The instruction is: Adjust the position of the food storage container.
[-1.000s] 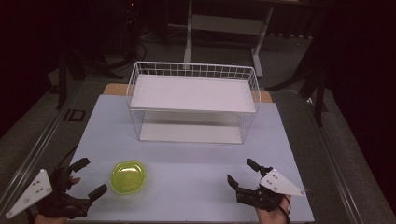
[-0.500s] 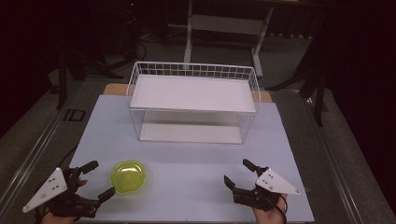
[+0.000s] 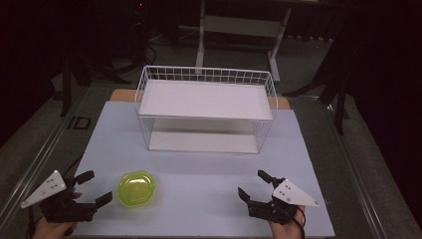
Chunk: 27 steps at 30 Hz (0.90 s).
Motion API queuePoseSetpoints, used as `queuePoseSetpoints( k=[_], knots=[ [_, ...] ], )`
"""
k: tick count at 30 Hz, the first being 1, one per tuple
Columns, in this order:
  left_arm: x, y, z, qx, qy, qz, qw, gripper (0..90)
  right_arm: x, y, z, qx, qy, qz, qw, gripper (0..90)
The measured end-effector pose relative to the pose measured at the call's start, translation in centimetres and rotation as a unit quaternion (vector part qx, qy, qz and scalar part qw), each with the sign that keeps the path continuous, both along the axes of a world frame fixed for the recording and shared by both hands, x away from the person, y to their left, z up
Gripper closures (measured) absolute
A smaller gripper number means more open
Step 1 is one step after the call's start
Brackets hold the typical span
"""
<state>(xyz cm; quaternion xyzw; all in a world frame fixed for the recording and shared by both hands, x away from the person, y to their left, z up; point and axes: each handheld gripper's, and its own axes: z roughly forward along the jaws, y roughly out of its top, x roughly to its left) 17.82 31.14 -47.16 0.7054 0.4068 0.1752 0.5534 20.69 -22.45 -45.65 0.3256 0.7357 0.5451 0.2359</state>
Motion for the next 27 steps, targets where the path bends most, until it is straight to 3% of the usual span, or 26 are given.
queuePoseSetpoints(
  k=[3,4,8,12,13,14,15,16,17,18,20,21,22,24,26,27],
  knots=[
    [0.1,0.7,-0.4,0.018,0.006,0.012,0.9998,0.3,0.0,0.0,0.0,0.001,0.0,0.0,1.0,16.6],
    [0.1,1.0,-0.6,0.025,0.006,0.016,0.9995,7.1,0.0,0.0,0.0,0.002,0.001,0.0,1.0,16.7],
    [0.1,1.6,-1.1,0.037,0.009,0.026,0.9989,8.4,0.0,0.1,-0.1,0.002,0.002,0.001,1.0,16.7],
    [0.4,1.8,-1.8,0.061,0.031,0.034,0.9971,9.9,0.0,0.2,0.0,0.004,-0.002,0.002,1.0,16.7],
    [0.5,1.6,-2.2,0.076,0.038,0.042,0.9955,11.7,0.0,0.2,0.0,0.005,0.0,0.004,1.0,16.6],
    [0.5,1.6,-2.2,0.076,0.038,0.042,0.9955,17.1,0.0,0.2,0.0,0.005,0.0,0.004,1.0,16.6],
    [0.5,1.5,-2.4,0.089,0.038,0.037,0.9946,17.1,0.0,0.2,0.0,0.004,0.002,0.005,1.0,16.7],
    [0.7,1.2,-2.5,0.109,0.051,0.034,0.9921,17.2,0.1,0.2,-0.1,0.002,0.002,0.003,1.0,16.7],
    [0.8,1.0,-2.8,0.123,0.063,0.035,0.9898,24.1,0.2,0.2,-0.2,0.004,0.009,0.006,0.9999,16.7],
    [0.9,0.9,-3.0,0.128,0.073,0.036,0.9884,24.1,0.2,0.2,-0.2,0.004,0.009,0.006,0.9999,16.7],
    [1.1,0.8,-3.6,0.134,0.095,0.025,0.9861,35.3,0.2,0.2,-0.3,0.005,0.013,0.005,0.9999,16.7],
    [1.2,0.6,-3.8,0.146,0.1,0.024,0.9839,49.1,0.2,0.2,-0.2,0.008,0.013,0.004,0.9999,16.7],
    [1.2,0.5,-4.0,0.156,0.106,0.025,0.9817,49.1,0.2,0.2,-0.2,0.008,0.013,0.004,0.9999,16.7],
    [1.3,0.3,-4.2,0.147,0.113,0.007,0.9827,63.3,0.2,0.1,-0.2,0.008,0.011,0.004,0.9999,16.7],
    [1.4,0.0,-4.5,0.159,0.123,0.003,0.9795,75.3,0.2,0.1,-0.2,0.01,0.012,0.004,0.9999,16.7],
    [1.5,-0.1,-4.6,0.157,0.132,-0.001,0.9786,75.3,0.2,0.1,-0.2,0.01,0.012,0.004,0.9999,16.7]
  ],
)
